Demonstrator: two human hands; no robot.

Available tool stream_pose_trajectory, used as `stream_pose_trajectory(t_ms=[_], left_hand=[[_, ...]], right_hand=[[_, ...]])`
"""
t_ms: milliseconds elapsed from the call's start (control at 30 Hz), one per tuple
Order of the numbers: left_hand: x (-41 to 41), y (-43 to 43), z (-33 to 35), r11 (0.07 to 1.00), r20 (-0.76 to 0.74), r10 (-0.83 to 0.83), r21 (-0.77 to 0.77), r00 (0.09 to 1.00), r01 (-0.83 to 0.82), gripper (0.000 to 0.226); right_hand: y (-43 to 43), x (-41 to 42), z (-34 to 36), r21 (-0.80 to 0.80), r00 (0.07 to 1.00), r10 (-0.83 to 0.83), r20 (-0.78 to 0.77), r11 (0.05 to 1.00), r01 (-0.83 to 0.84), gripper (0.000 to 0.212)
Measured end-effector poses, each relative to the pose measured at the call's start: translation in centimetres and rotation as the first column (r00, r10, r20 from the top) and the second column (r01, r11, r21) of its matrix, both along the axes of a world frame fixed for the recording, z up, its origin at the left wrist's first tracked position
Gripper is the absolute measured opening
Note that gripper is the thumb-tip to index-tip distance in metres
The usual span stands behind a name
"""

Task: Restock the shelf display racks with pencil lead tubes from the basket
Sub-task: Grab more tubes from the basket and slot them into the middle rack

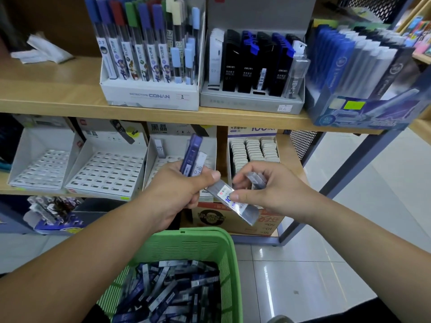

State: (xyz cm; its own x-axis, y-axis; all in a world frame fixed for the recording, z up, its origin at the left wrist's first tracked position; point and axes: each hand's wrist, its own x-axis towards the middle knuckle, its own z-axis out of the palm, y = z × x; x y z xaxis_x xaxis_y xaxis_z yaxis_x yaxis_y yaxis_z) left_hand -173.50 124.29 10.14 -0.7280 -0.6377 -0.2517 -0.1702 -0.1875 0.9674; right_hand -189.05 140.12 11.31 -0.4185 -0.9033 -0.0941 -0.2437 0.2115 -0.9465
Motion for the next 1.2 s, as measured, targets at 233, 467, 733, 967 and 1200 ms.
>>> stream_pose_trajectory(t_ms=[233, 467, 733, 967, 1200], left_hand=[[-3.0, 2.4, 0.6, 0.998, 0.015, -0.038, -0.05, 0.999, 0.039, 0.035], [-4.4, 3.3, -1.0, 0.992, 0.177, -0.119, -0.023, 0.977, 0.125, 0.038], [-5.2, 3.6, -2.5, 0.984, 0.233, -0.133, -0.085, 0.963, 0.156, 0.042], [-5.1, 3.1, -3.1, 0.979, 0.246, -0.14, -0.11, 0.959, 0.171, 0.043], [-4.9, 3.1, -2.9, 0.98, 0.237, -0.141, -0.103, 0.961, 0.17, 0.04]], right_hand=[[0.4, -1.2, 0.7, -0.123, 0.996, -0.09, 0.015, 0.988, 0.092, 0.043], [2.2, -5.3, -0.7, -0.144, 0.934, -0.355, -0.045, 0.927, 0.346, 0.02], [1.5, -6.2, -2.9, -0.107, 0.929, -0.259, -0.264, 0.965, 0.239, 0.022], [1.3, -6.4, -3.6, -0.102, 0.922, -0.234, -0.308, 0.972, 0.212, 0.023], [1.3, -6.4, -3.9, -0.082, 0.898, -0.211, -0.385, 0.977, 0.195, 0.024]])
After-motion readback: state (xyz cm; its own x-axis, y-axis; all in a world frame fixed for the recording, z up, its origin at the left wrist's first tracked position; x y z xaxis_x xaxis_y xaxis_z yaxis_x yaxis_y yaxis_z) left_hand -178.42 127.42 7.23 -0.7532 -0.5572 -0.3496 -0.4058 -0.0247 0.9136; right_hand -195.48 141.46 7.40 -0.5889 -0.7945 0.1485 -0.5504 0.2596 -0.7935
